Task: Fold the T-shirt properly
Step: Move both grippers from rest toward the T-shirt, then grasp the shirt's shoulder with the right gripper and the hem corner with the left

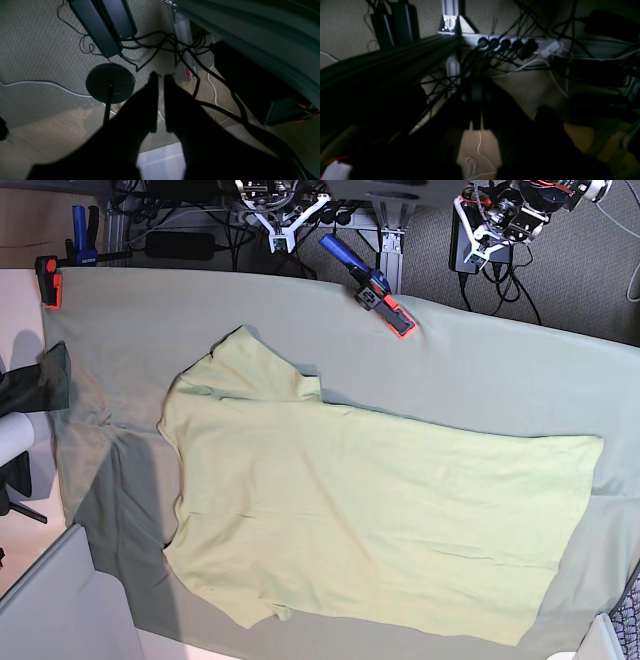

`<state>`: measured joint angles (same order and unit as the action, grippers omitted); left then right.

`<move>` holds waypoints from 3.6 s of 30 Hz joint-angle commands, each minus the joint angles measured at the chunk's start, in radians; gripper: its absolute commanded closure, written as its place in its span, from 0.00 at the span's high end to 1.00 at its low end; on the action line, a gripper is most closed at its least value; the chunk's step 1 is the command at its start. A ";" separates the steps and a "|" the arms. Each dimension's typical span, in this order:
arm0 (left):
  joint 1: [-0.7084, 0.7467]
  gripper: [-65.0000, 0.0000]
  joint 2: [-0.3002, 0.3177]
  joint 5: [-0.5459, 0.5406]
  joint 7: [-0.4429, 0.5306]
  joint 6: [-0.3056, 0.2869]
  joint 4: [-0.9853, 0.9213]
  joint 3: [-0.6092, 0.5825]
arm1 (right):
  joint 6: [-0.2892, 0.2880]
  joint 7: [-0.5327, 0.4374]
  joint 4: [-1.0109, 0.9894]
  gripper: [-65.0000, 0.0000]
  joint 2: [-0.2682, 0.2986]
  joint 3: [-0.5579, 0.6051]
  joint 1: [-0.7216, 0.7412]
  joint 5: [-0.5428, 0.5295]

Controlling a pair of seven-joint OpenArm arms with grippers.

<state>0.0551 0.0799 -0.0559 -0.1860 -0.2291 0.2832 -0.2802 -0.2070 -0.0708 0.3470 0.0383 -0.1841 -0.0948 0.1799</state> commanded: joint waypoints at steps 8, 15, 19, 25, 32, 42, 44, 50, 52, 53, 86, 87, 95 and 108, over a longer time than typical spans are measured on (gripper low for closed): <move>0.000 0.06 -0.002 0.000 0.002 -0.027 0.005 0.002 | -0.016 -0.014 0.006 0.00 0.006 -0.003 -0.002 -0.004; 0.001 0.07 -0.002 0.000 -0.017 -0.029 0.005 0.002 | -0.018 -0.016 0.006 0.00 0.009 -0.003 -0.003 -0.004; 0.021 0.07 0.001 0.001 -0.041 -0.032 0.006 0.002 | -0.033 -0.016 0.006 0.00 0.031 -0.003 -0.029 -0.004; 0.095 0.07 0.032 -0.008 0.045 -0.201 0.095 0.006 | -0.036 -0.024 0.055 0.00 0.076 0.011 -0.111 -0.004; 0.272 0.07 0.059 -0.014 0.084 -0.229 0.412 0.089 | -0.087 -0.024 0.251 0.00 0.140 0.111 -0.276 -0.011; 0.565 0.27 0.090 -0.166 -0.009 -0.311 0.961 0.225 | -0.096 -0.023 0.812 0.00 0.285 0.142 -0.638 -0.286; 0.607 0.39 0.090 -0.198 -0.059 -0.349 1.054 0.254 | -0.095 -0.023 0.932 0.00 0.319 0.139 -0.710 -0.323; 0.698 0.46 0.089 -0.375 -0.214 -0.397 1.293 0.357 | -0.096 0.027 1.286 0.00 0.352 0.060 -0.871 -0.431; 0.723 0.46 0.090 -0.420 -0.246 -0.397 1.360 0.393 | -0.096 0.097 1.390 0.00 0.351 0.021 -0.890 -0.504; 0.733 0.46 0.090 -0.442 -0.264 -0.397 1.390 0.411 | -0.096 0.132 1.435 0.00 0.348 -0.003 -0.892 -0.542; 0.723 0.46 0.291 -0.779 -0.414 -0.412 1.478 0.707 | 0.073 0.361 1.337 0.68 0.011 -0.119 -0.320 -0.770; 0.702 0.46 0.301 -0.778 -0.415 -0.412 1.478 0.715 | 0.073 0.362 1.337 0.66 0.008 -0.119 -0.318 -0.765; 0.503 0.46 0.361 -0.779 -0.421 -0.412 1.476 0.747 | 0.072 0.363 1.337 0.14 -0.008 -0.119 -0.312 -0.763; 0.090 0.55 0.383 -0.796 -0.420 -0.412 1.061 0.743 | 0.068 0.364 1.337 0.00 -0.008 -0.119 -0.315 -0.677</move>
<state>0.1501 0.4412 -0.8337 -0.6273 -0.6312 1.3270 0.4564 -0.1326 0.3050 1.6695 0.0273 -0.3016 -0.4099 -0.4995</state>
